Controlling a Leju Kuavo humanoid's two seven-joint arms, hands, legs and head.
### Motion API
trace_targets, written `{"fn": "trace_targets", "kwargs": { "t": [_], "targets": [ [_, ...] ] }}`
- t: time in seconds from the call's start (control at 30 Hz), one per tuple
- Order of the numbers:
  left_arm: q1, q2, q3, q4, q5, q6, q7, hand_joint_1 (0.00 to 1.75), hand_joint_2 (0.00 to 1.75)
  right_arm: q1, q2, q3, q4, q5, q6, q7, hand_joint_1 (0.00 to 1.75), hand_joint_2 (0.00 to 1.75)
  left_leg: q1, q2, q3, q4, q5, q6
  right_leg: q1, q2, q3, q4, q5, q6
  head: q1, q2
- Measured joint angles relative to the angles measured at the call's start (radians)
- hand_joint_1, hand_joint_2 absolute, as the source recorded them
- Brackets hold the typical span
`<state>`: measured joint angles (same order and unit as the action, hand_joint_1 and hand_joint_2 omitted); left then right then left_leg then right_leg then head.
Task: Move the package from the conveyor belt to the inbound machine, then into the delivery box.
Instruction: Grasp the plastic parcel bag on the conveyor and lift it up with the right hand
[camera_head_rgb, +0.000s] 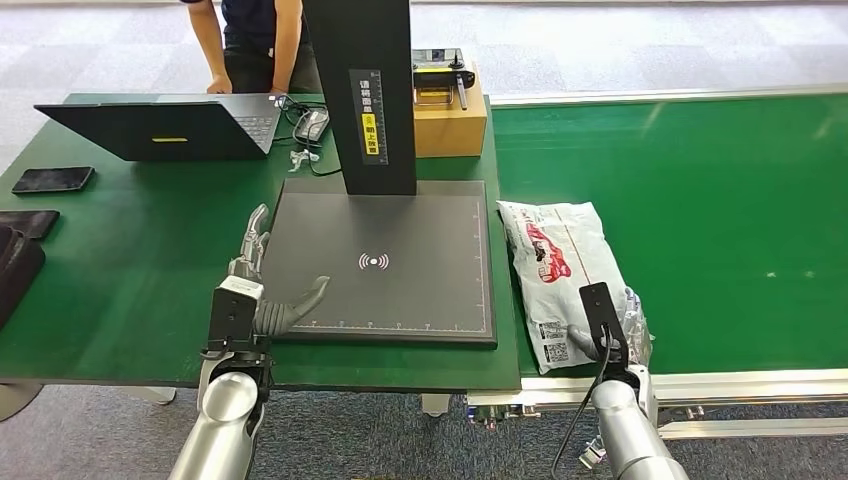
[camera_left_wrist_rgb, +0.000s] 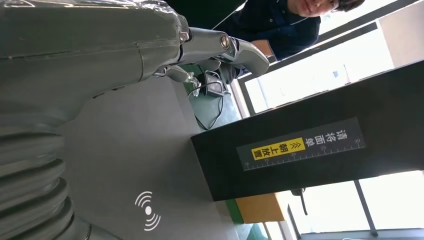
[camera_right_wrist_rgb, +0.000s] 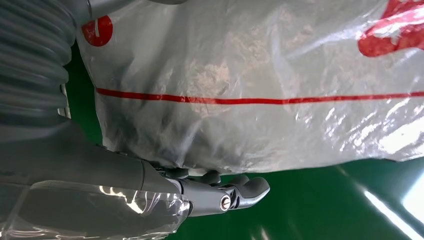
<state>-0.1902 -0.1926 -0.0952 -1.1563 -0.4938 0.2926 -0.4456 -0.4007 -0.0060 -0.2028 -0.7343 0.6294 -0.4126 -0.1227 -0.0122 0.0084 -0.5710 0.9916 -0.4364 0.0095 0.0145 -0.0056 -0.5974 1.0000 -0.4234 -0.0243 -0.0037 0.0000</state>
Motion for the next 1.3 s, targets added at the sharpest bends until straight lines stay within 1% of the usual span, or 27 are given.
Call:
{"fn": "trace_targets", "kwargs": {
  "t": [0.13,0.27,0.33,0.4,0.47,0.63,1.0,1.3],
  "targets": [
    [-0.001,0.0,-0.001,0.0,0.001,0.0,0.0,0.0,1.75,-0.024,-0.002,-0.004,0.054,0.003,0.042,0.012,0.0,1.75,0.0,0.0,0.0,0.0,0.0,0.0,0.0,0.0,0.0,0.0,0.0,0.0,0.0,0.0],
    [0.0,0.0,-0.001,0.0,0.001,0.002,0.0,0.0,1.75,-0.034,-0.003,-0.004,0.085,0.005,0.054,0.015,0.0,1.75,0.0,0.0,0.0,0.0,0.0,0.0,0.0,0.0,0.0,0.0,0.0,0.0,0.0,0.0],
    [0.001,0.0,-0.001,0.0,0.001,0.002,0.0,0.0,1.75,-0.036,-0.003,-0.004,0.094,0.006,0.056,0.015,0.17,1.75,0.0,0.0,0.0,0.0,0.0,0.0,0.0,0.0,0.0,0.0,0.0,0.0,0.0,0.0],
    [0.002,0.0,-0.001,0.0,0.001,0.002,0.0,0.0,1.75,-0.037,-0.003,-0.004,0.1,0.008,0.063,0.015,1.03,1.75,0.0,0.0,0.001,0.0,0.0,0.0,0.0,0.0,0.001,0.0,0.0,0.0,0.0,0.0],
    [0.005,0.0,-0.001,0.0,0.001,0.002,0.0,0.0,1.75,-0.037,-0.003,-0.004,0.104,0.01,0.074,0.015,1.73,1.75,0.0,0.0,0.001,0.0,0.0,0.0,0.0,0.0,0.001,0.0,0.0,0.0,0.0,0.0],
    [0.005,0.0,-0.002,0.0,0.0,0.002,0.0,0.0,1.75,-0.037,-0.004,-0.004,0.104,0.016,0.092,0.015,1.75,1.75,0.0,0.0,0.001,0.0,0.0,0.0,0.0,0.0,0.001,0.0,0.0,0.0,0.0,0.0],
    [0.005,0.0,-0.003,0.0,-0.002,0.0,0.003,0.0,1.75,-0.04,-0.005,-0.004,0.092,0.017,0.096,0.007,1.75,1.75,0.0,0.0,0.003,0.0,0.0,0.0,0.0,0.0,0.002,0.0,0.0,0.0,0.0,0.0],
    [0.003,0.0,-0.011,0.0,0.001,0.003,-0.006,0.0,1.75,0.014,-0.002,-0.005,0.015,0.002,0.072,-0.033,1.75,1.75,0.0,0.0,0.001,0.0,0.0,0.0,0.0,0.0,0.001,0.0,0.0,0.0,0.0,0.0]
  ]
}}
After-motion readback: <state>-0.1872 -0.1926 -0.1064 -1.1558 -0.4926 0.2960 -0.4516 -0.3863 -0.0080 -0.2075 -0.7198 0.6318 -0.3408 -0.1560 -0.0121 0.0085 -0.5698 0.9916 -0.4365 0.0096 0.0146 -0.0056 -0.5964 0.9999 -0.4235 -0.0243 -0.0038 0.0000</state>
